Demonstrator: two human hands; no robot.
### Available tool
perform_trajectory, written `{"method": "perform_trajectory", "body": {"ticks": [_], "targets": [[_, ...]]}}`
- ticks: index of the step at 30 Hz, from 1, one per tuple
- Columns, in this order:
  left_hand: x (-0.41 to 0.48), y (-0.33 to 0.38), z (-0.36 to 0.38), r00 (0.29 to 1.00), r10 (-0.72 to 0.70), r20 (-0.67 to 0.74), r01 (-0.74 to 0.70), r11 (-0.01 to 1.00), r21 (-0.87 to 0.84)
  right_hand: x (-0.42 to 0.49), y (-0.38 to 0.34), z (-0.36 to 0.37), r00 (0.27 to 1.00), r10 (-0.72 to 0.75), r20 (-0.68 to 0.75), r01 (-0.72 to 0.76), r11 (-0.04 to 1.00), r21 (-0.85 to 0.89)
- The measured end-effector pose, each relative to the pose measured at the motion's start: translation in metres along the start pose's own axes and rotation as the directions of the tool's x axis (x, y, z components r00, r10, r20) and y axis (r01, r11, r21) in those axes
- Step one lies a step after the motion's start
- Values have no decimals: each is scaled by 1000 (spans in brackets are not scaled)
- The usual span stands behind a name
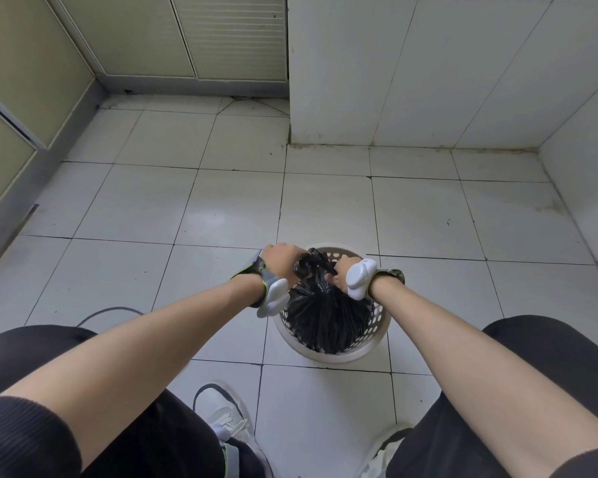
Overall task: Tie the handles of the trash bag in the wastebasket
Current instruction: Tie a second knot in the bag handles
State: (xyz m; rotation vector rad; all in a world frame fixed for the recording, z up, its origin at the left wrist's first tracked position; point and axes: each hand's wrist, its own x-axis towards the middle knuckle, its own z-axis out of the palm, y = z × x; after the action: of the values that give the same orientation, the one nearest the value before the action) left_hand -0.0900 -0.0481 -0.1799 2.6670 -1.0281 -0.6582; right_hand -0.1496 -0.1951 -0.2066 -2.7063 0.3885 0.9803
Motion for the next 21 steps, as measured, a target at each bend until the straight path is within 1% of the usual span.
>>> {"method": "perform_trajectory", "body": {"ticks": [1,2,4,5,7,10,12,14,16,17,18,20,21], "targets": [[0,-2,1,999,33,-21,-32,999,19,3,1,3,1000,-5,19,7,997,-83],[-1,-5,3,997,62,-45,-62,998,18,5,-1,2,999,24,47,-17,989,-147],[-1,-8,5,990,108,-87,-107,994,13,7,-2,3,997,57,53,-50,990,-129],[0,-9,6,988,120,-102,-119,993,21,9,-2,3,996,56,63,-49,993,-110],[3,-12,10,985,132,-115,-127,991,51,13,-1,5,996,53,76,-42,990,-131],[9,-11,15,984,132,-115,-125,990,68,18,-1,10,999,3,49,4,989,-147],[13,-7,16,990,94,-109,-89,995,54,20,-3,9,999,-36,10,37,992,-118],[16,-2,17,992,57,-111,-52,998,42,18,-8,7,994,-105,-17,104,994,-26],[17,-1,17,994,28,-103,-27,1000,5,11,-14,3,984,-174,24,173,984,34],[17,0,18,996,18,-89,-19,1000,-10,10,-16,3,987,-160,17,159,986,51],[18,-1,18,997,11,-77,-12,1000,-14,8,-16,2,985,-171,-23,172,983,59],[18,-1,20,997,-3,-72,3,1000,-7,8,-10,6,988,-125,-95,135,985,104],[19,-1,20,997,-8,-72,8,1000,1,8,-9,7,990,-91,-103,103,988,115]]}}
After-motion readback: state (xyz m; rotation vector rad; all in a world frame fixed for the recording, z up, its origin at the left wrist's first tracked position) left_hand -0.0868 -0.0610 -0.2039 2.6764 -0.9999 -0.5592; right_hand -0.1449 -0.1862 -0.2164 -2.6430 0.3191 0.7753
